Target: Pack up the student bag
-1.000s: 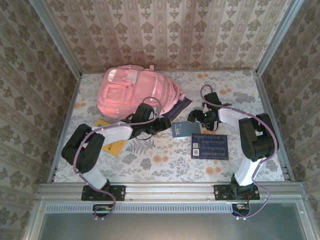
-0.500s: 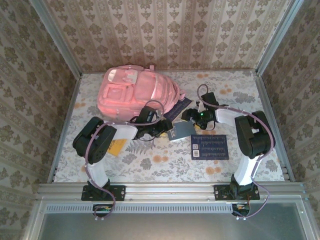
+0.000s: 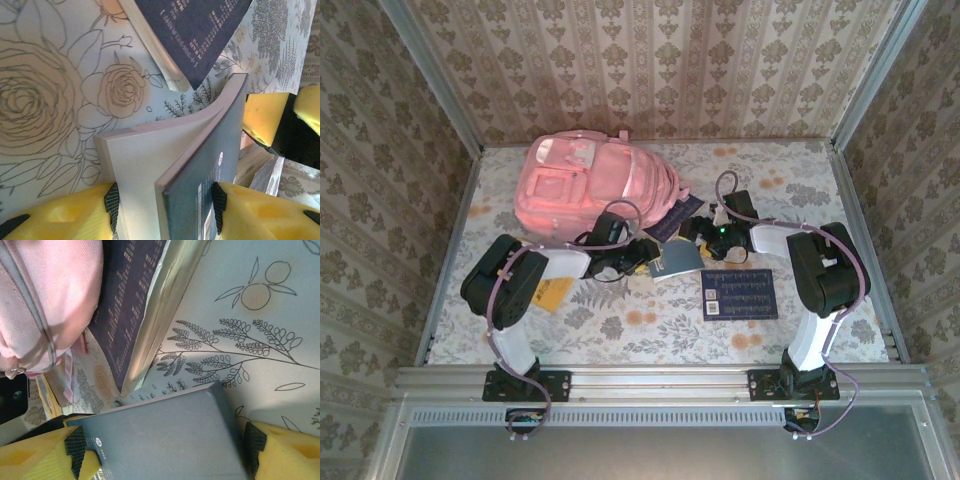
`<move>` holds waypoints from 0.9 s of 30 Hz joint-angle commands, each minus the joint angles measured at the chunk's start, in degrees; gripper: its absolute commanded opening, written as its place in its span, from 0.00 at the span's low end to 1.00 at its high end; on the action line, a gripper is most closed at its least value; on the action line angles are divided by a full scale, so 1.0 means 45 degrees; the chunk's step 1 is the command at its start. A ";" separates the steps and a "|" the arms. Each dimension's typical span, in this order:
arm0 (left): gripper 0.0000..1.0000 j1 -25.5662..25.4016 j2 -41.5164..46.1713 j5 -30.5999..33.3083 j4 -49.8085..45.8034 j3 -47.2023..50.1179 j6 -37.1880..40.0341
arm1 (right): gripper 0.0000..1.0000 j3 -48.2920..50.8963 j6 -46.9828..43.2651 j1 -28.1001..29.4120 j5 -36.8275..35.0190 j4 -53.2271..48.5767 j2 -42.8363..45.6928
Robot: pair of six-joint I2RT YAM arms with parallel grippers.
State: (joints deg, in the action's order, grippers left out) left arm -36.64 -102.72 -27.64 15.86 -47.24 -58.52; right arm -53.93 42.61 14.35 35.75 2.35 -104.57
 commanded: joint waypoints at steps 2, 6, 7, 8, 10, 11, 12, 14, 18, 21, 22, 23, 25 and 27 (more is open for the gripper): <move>0.52 -0.0007 0.0475 -0.0846 0.0814 0.0290 -0.0296 | 0.84 0.0493 0.0444 0.0981 0.2416 -0.0336 -0.0469; 0.53 0.0059 0.0658 -0.1517 0.1955 0.0475 -0.0906 | 0.83 0.0521 0.0529 0.0986 0.2239 -0.0202 -0.0808; 0.53 0.0060 0.0753 -0.1670 0.2200 0.0490 -0.1047 | 0.83 0.0540 0.0579 0.0989 0.2168 -0.0138 -0.0894; 0.54 0.0048 0.0839 -0.1807 0.2473 0.0508 -0.1212 | 0.83 0.0549 0.0618 0.0972 0.2103 -0.0088 -0.0975; 0.54 0.0021 0.1039 -0.1963 0.2813 0.0501 -0.1434 | 0.83 0.0524 0.0663 0.0972 0.1985 -0.0024 -0.1119; 0.54 0.0019 0.1152 -0.1964 0.2864 0.0472 -0.1484 | 0.83 0.0511 0.0668 0.0983 0.1952 -0.0014 -0.1161; 0.54 0.0001 0.1290 -0.2409 0.2813 0.0424 -0.1487 | 0.83 0.0501 0.0668 0.0979 0.1893 -0.0033 -0.1227; 0.54 -0.0020 0.1654 -0.2556 0.2533 0.0341 -0.1324 | 0.82 0.0481 0.0649 0.0976 0.1825 -0.0053 -0.1280; 0.54 -0.0093 0.2451 -0.2381 0.0995 0.0056 -0.0389 | 0.82 0.0462 0.0648 0.0977 0.1756 -0.0039 -0.1387; 0.54 -0.0143 0.2542 -0.2408 0.0388 -0.0053 0.0015 | 0.82 0.0463 0.0686 0.0976 0.1764 0.0034 -0.1500; 0.54 -0.0189 0.2497 -0.2470 0.0467 -0.0034 -0.0037 | 0.81 0.0461 0.0725 0.0984 0.1794 0.0091 -0.1526; 0.54 -0.0215 0.2430 -0.2513 0.0604 0.0005 -0.0107 | 0.81 0.0481 0.0758 0.0977 0.1819 0.0164 -0.1566; 0.54 -0.0274 0.2310 -0.2606 0.0843 0.0122 -0.0179 | 0.81 0.0519 0.0871 0.0986 0.1924 0.0314 -0.1612; 0.56 -0.0296 0.2193 -0.2589 0.1209 0.0267 -0.0350 | 0.81 0.0545 0.0912 0.0972 0.1920 0.0377 -0.1601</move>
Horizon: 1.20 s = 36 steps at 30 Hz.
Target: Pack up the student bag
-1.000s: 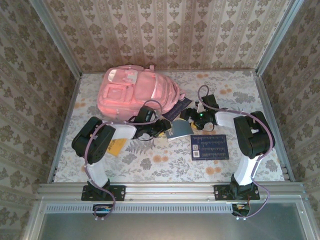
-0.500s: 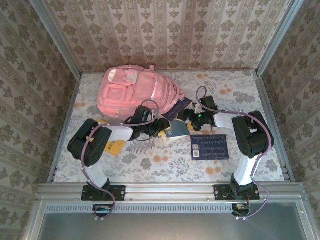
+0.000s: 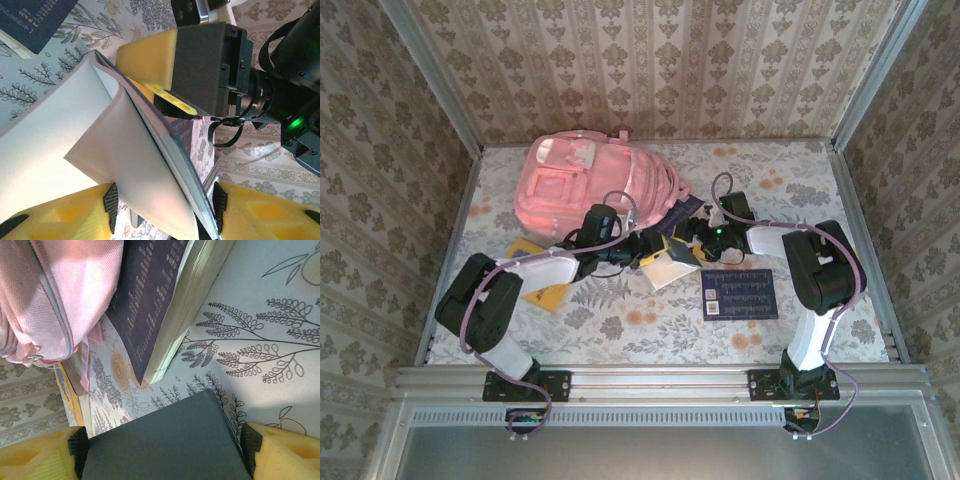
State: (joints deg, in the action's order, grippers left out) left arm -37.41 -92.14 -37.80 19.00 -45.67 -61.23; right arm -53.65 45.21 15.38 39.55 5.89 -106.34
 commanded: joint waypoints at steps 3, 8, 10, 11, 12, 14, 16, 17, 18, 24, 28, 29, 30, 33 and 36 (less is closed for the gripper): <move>0.58 -0.0163 -0.0380 -0.0412 0.1334 0.0059 -0.0148 | 0.81 0.0531 0.0383 0.0763 0.1128 -0.0318 -0.1230; 0.60 -0.0251 -0.0769 -0.0507 0.2039 -0.0025 -0.0600 | 0.81 0.0651 0.0499 0.0813 0.1153 -0.0149 -0.1268; 0.61 -0.0322 -0.0934 -0.0464 0.2223 -0.0066 -0.0725 | 0.81 0.0723 0.0576 0.0873 0.1184 -0.0026 -0.1307; 0.61 -0.0349 -0.1001 -0.0419 0.2326 -0.0083 -0.0828 | 0.81 0.0730 0.0624 0.0890 0.1201 0.0032 -0.1351; 0.61 -0.0349 -0.1118 -0.0379 0.2536 -0.0121 -0.0962 | 0.81 0.0730 0.0689 0.0916 0.1226 0.0139 -0.1404; 0.62 -0.0349 -0.1345 -0.0312 0.3020 -0.0233 -0.1278 | 0.81 0.0760 0.0827 0.0957 0.1252 0.0337 -0.1477; 0.62 -0.0340 -0.1619 -0.0303 0.3450 -0.0457 -0.1544 | 0.81 0.0808 0.0980 0.0959 0.1214 0.0518 -0.1524; 0.62 -0.0342 -0.1715 -0.0295 0.3536 -0.0587 -0.1606 | 0.81 0.0828 0.1016 0.0958 0.1192 0.0574 -0.1528; 0.62 -0.0344 -0.1856 -0.0272 0.3582 -0.0746 -0.1638 | 0.81 0.0847 0.1058 0.0975 0.1194 0.0629 -0.1543; 0.62 -0.0361 -0.2650 -0.0276 0.3763 -0.1348 -0.1908 | 0.81 0.1071 0.1268 0.0971 0.1133 0.0978 -0.1539; 0.61 -0.0350 -0.2668 -0.0222 0.3927 -0.1157 -0.2068 | 0.81 0.1198 0.1245 0.0968 0.1016 0.1052 -0.1573; 0.61 -0.0321 -0.2494 -0.0148 0.3744 -0.1035 -0.1960 | 0.81 0.1235 0.1260 0.0963 0.0989 0.1067 -0.1575; 0.61 -0.0298 -0.2314 -0.0097 0.3456 -0.0942 -0.1784 | 0.81 0.1257 0.1261 0.0963 0.0958 0.1076 -0.1566; 0.57 -0.0290 -0.1560 0.0125 0.1550 -0.0811 -0.0664 | 0.81 0.1285 0.1214 0.0961 0.0841 0.1099 -0.1639; 0.50 -0.0292 -0.1130 0.0115 0.0643 -0.0501 -0.0185 | 0.80 0.1306 0.1275 0.0969 0.0821 0.1248 -0.1810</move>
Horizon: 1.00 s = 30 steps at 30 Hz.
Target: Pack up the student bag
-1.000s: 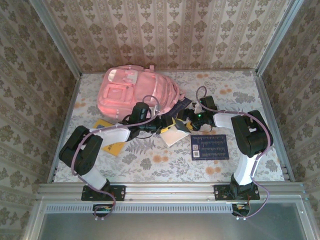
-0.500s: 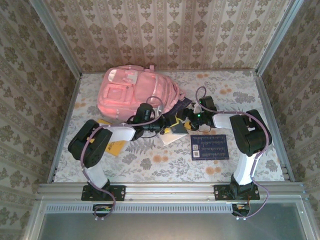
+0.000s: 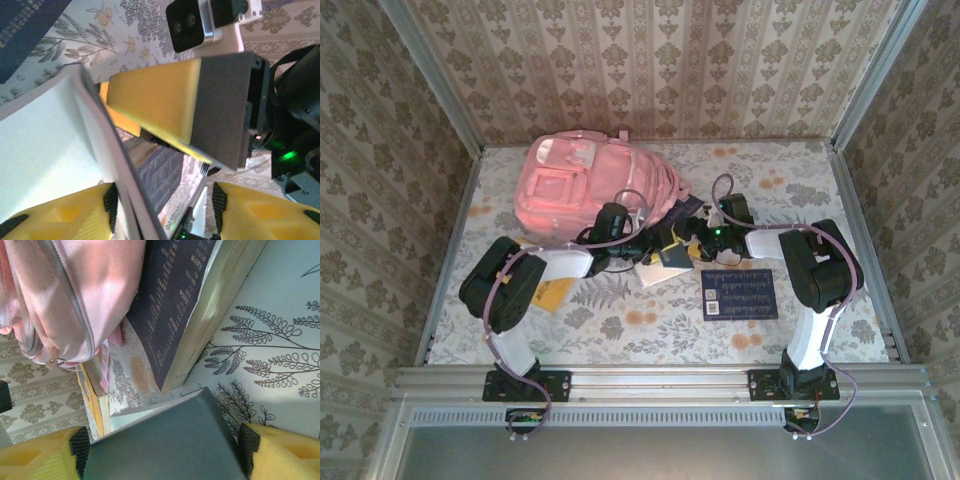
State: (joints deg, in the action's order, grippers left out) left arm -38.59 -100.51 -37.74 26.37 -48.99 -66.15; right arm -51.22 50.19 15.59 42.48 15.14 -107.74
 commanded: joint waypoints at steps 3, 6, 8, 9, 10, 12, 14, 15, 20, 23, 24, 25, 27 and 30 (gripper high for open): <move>0.34 -0.0013 0.0828 0.0109 -0.1082 0.0588 0.1041 | 0.80 0.0822 0.0256 0.0912 0.0102 -0.0676 -0.1507; 0.10 0.0038 0.0908 0.0051 -0.1094 0.0857 0.1327 | 0.80 0.0816 0.0200 0.0914 0.0114 -0.0740 -0.1366; 0.00 0.0181 0.1061 -0.0138 -0.1021 0.0963 0.1493 | 0.80 0.0855 0.0069 0.0913 0.0186 -0.0841 -0.1136; 0.00 0.0261 0.1187 -0.0250 -0.0979 0.1016 0.1564 | 0.80 0.0855 -0.0028 0.0914 0.0239 -0.0919 -0.1000; 0.00 0.0352 0.1346 -0.0361 -0.0920 0.1071 0.1640 | 0.80 0.0874 -0.0144 0.0913 0.0302 -0.1039 -0.0866; 0.00 0.0540 0.1727 -0.0583 -0.0846 0.1208 0.1788 | 0.81 0.0955 -0.0254 0.0910 0.0505 -0.1125 -0.0613; 0.00 0.0726 0.2117 -0.0712 -0.0874 0.1373 0.1933 | 0.83 0.1201 -0.0203 0.0908 0.0824 -0.0831 -0.0349; 0.00 0.0823 0.2355 -0.0837 -0.0784 0.1459 0.1946 | 0.84 0.1353 -0.0133 0.0905 0.1001 -0.0599 -0.0212; 0.00 0.1167 0.3223 -0.1287 -0.0223 0.1917 0.1803 | 0.87 0.2312 0.0963 0.0909 0.2289 0.1932 0.0122; 0.00 0.1286 0.3560 -0.1236 -0.0552 0.2037 0.2101 | 0.88 0.2936 0.2387 0.0931 0.2942 0.4364 0.0122; 0.00 0.1305 0.3594 -0.1237 -0.0643 0.2068 0.2191 | 0.88 0.3111 0.2803 0.0949 0.3028 0.5063 0.0128; 0.00 0.1348 0.3570 -0.1215 -0.0713 0.2107 0.2274 | 0.88 0.3304 0.3229 0.0969 0.3106 0.5749 0.0110; 0.00 0.1421 0.3455 -0.1169 -0.0622 0.2238 0.2298 | 0.87 0.3618 0.3818 0.0999 0.3192 0.6748 0.0058; 0.00 0.1534 0.3247 -0.1105 -0.0492 0.2381 0.2339 | 0.87 0.4040 0.4359 0.1066 0.3304 0.7802 0.0039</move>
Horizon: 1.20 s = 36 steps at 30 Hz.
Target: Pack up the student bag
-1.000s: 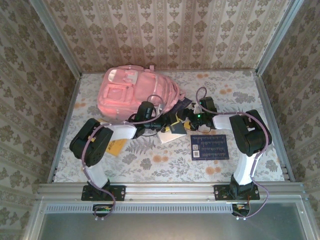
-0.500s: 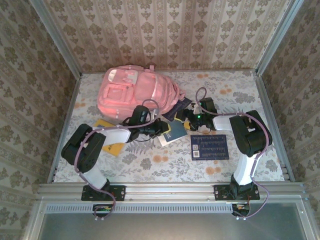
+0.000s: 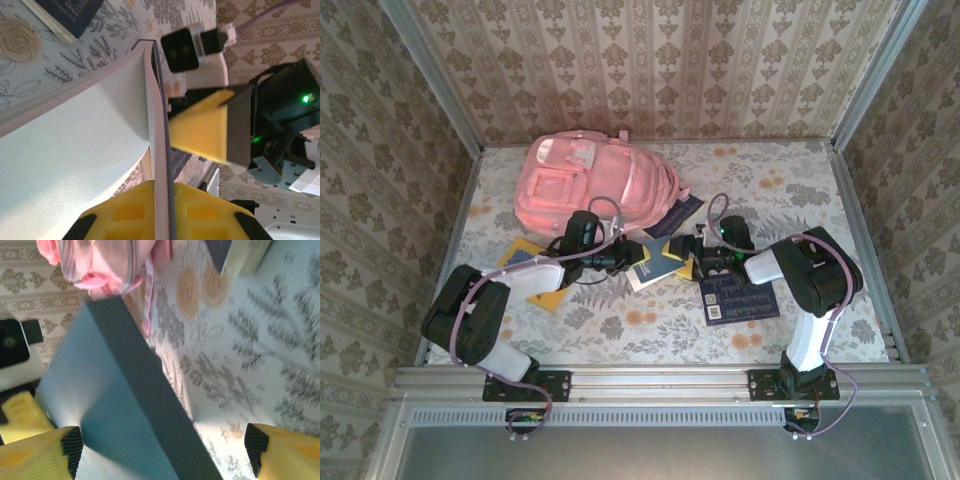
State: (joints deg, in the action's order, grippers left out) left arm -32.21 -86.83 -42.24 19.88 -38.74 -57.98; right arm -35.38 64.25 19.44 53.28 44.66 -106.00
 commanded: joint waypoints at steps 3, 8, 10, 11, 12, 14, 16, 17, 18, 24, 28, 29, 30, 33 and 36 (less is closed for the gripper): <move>0.00 0.0126 -0.0099 -0.0195 0.1123 0.0132 0.0525 | 0.86 0.0850 0.1541 0.0317 0.1031 0.2031 -0.0249; 0.00 0.0087 -0.0648 -0.0511 0.1666 0.0209 0.0247 | 0.82 0.0923 0.1253 0.0429 0.0695 0.1822 0.0183; 0.00 0.0057 -0.0777 -0.0640 0.1831 0.0264 0.0117 | 0.80 0.0813 0.0863 0.0443 0.0389 0.1199 0.0420; 0.00 0.0048 -0.0784 -0.0659 0.1856 0.0299 0.0092 | 0.78 0.0774 0.0721 0.0417 0.0242 0.0992 0.0511; 0.00 0.0033 -0.0785 -0.0656 0.1825 0.0336 0.0082 | 0.75 0.0723 0.0601 0.0416 0.0095 0.0837 0.0616; 0.00 0.0047 -0.0801 -0.0658 0.1633 0.0363 0.0144 | 0.68 0.0646 0.0490 0.0423 -0.0088 0.0716 0.0746; 0.00 0.0048 -0.0774 -0.0643 0.1455 0.0425 0.0198 | 0.58 0.0600 0.0452 0.0418 -0.0260 0.0692 0.0851; 0.00 0.0059 -0.0791 -0.0662 0.1453 0.0459 0.0160 | 0.54 0.0596 0.0417 0.0423 -0.0319 0.0644 0.0861; 0.00 0.0048 -0.0800 -0.0674 0.1442 0.0493 0.0131 | 0.49 0.0576 0.0384 0.0406 -0.0389 0.0622 0.0917; 0.00 0.0087 -0.1015 -0.0712 0.1393 0.0524 -0.0093 | 0.28 0.0649 -0.0041 0.0409 -0.0980 0.0253 0.1327; 0.05 0.0128 -0.1215 -0.0807 0.1587 0.0524 -0.0312 | 0.24 0.0688 -0.0441 0.0419 -0.1516 -0.0241 0.1925; 0.07 0.0133 -0.1262 -0.0827 0.1640 0.0518 -0.0353 | 0.24 0.0722 -0.0496 0.0412 -0.1619 -0.0303 0.2048; 0.11 0.0126 -0.1322 -0.0861 0.1694 0.0523 -0.0413 | 0.22 0.0749 -0.0555 0.0414 -0.1765 -0.0397 0.2173; 0.19 0.0126 -0.1386 -0.0836 0.1828 0.0557 -0.0553 | 0.18 0.0830 -0.0535 0.0414 -0.2191 -0.0512 0.2416; 0.28 0.0145 -0.1350 -0.0783 0.1872 0.0643 -0.0695 | 0.13 0.0927 -0.0393 0.0410 -0.2558 -0.0537 0.2573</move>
State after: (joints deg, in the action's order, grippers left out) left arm -30.68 -92.31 -43.13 28.12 -36.64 -60.51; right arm -31.48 64.34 21.06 45.58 41.36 -96.47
